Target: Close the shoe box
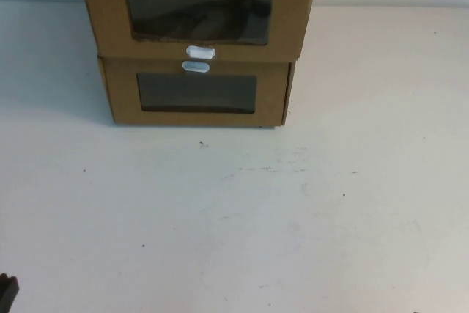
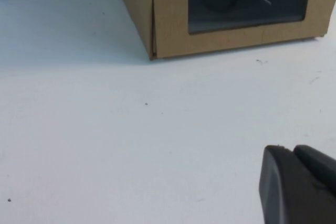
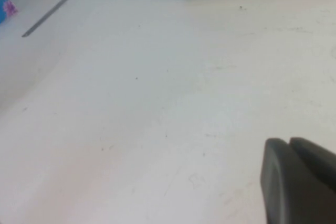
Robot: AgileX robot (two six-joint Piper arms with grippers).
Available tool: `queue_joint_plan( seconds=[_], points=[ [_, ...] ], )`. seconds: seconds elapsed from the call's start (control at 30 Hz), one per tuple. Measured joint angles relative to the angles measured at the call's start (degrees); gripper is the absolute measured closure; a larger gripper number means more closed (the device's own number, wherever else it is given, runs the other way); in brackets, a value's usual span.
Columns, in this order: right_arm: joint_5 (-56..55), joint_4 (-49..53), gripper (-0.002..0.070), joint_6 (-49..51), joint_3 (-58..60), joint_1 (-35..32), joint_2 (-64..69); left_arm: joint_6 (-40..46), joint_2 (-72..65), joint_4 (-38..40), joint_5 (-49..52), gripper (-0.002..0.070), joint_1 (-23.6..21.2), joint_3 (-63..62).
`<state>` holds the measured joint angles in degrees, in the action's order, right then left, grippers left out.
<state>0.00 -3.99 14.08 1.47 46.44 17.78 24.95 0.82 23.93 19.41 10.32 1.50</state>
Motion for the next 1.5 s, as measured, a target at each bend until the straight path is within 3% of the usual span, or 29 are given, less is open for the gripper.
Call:
queue_joint_plan(
  seconds=[0.17, 0.33, 0.6, 0.77, 1.1, 1.27, 1.5],
  points=[
    [6.9, 0.4, 0.0687, 0.0, 0.0, 0.0, 0.0, 0.0, 0.0, -0.2, 3.1, 0.0677, 0.0, 0.0],
    [9.1, 7.4, 0.0687, 0.0, 0.0, -1.6, -1.7, 0.0, 0.0, -0.3, 3.5, 0.0677, 0.0, 0.0],
    [9.3, 9.6, 0.0687, 0.0, 0.0, -28.0, -9.3, 0.0, 0.0, -0.3, 3.5, 0.0677, 0.0, 0.0],
    [12.9, 9.9, 0.0687, 0.0, 0.0, -35.8, -17.4, 0.0, 0.0, -0.3, 3.5, 0.0677, 0.0, 0.0],
    [15.8, 11.1, 0.0687, -1.1, 0.1, -36.5, -18.2, 0.0, 0.0, -0.3, 3.8, 0.0677, 0.0, 0.0],
    [19.1, 1.1, 0.0687, -17.2, 0.1, -36.5, -18.2, 0.0, 0.0, -0.3, 3.8, 0.0677, 0.0, 0.0],
    [20.0, -4.1, 0.0687, -22.1, 0.1, -36.5, -18.2, 0.0, 0.0, -0.3, 3.8, 0.0677, 0.0, 0.0]
  ],
)
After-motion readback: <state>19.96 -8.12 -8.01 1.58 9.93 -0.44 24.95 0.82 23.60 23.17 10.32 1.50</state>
